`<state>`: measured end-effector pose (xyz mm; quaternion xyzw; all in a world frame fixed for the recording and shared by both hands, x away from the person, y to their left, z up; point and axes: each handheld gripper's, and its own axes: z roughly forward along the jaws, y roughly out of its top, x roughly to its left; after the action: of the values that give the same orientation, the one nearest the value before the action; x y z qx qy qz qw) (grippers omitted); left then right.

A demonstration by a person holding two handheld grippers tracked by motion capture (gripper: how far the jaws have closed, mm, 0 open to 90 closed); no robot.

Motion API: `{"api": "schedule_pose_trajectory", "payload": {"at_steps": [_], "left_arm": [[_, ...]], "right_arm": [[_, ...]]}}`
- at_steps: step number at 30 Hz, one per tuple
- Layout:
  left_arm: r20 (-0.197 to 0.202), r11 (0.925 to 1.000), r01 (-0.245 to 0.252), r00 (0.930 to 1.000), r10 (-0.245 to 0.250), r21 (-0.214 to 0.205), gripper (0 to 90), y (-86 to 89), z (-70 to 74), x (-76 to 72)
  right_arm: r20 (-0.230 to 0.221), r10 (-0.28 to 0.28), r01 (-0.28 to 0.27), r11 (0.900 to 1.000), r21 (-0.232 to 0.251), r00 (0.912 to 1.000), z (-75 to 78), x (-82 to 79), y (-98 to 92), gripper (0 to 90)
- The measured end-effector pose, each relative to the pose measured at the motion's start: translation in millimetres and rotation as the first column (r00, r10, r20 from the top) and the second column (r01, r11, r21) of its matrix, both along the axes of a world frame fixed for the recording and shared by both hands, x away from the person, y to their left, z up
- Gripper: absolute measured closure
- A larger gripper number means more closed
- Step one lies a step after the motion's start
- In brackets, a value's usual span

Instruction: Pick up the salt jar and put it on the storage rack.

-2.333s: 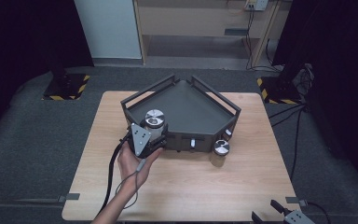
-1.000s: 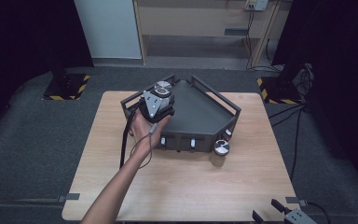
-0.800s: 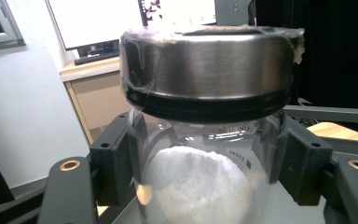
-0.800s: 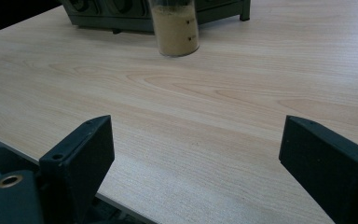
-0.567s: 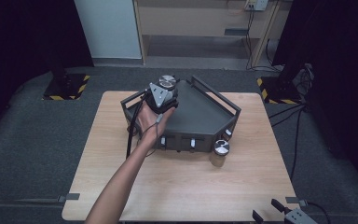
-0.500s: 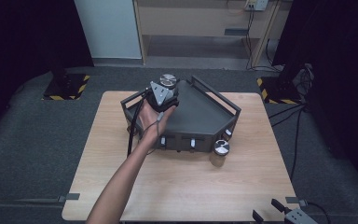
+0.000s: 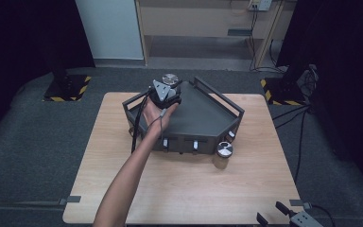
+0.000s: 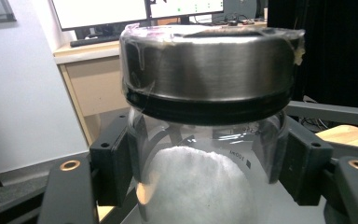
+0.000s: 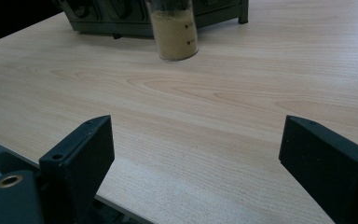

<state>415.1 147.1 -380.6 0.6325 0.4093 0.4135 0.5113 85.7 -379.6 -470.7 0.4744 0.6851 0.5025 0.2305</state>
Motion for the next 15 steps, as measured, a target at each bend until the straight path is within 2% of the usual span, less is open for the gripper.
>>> {"api": "schedule_pose_trajectory", "payload": {"at_steps": [3,7,9,11,15], "left_arm": [[-0.019,1.0,-0.001,0.9998,0.001,0.007,30.0,0.2,-2.4,4.5],[-0.02,1.0,0.001,0.9998,-0.001,0.007,30.0,0.1,-4.3,6.8],[-0.032,0.9998,0.01,0.9994,-0.009,0.016,30.0,0.6,-3.3,9.1],[-0.044,0.9999,0.009,0.999,-0.009,0.004,30.0,1.2,-3.5,10.5],[-0.054,1.0,0.004,0.9985,-0.004,0.006,29.9,2.2,-5.1,13.2]], "right_arm": [[0.0,-0.003,0.003,1.0,0.002,1.0,-0.2,-0.7,0.2,10.6],[0.0,-0.002,0.002,1.0,0.002,1.0,-0.9,-0.6,0.5,10.6],[-0.001,-0.001,0.001,1.0,0.003,1.0,-1.1,-0.4,1.0,10.6],[-0.003,0.002,-0.002,1.0,0.002,1.0,-1.0,-0.2,1.4,10.6],[-0.004,0.008,-0.008,1.0,0.0,1.0,-1.3,0.5,2.2,10.6]]}}
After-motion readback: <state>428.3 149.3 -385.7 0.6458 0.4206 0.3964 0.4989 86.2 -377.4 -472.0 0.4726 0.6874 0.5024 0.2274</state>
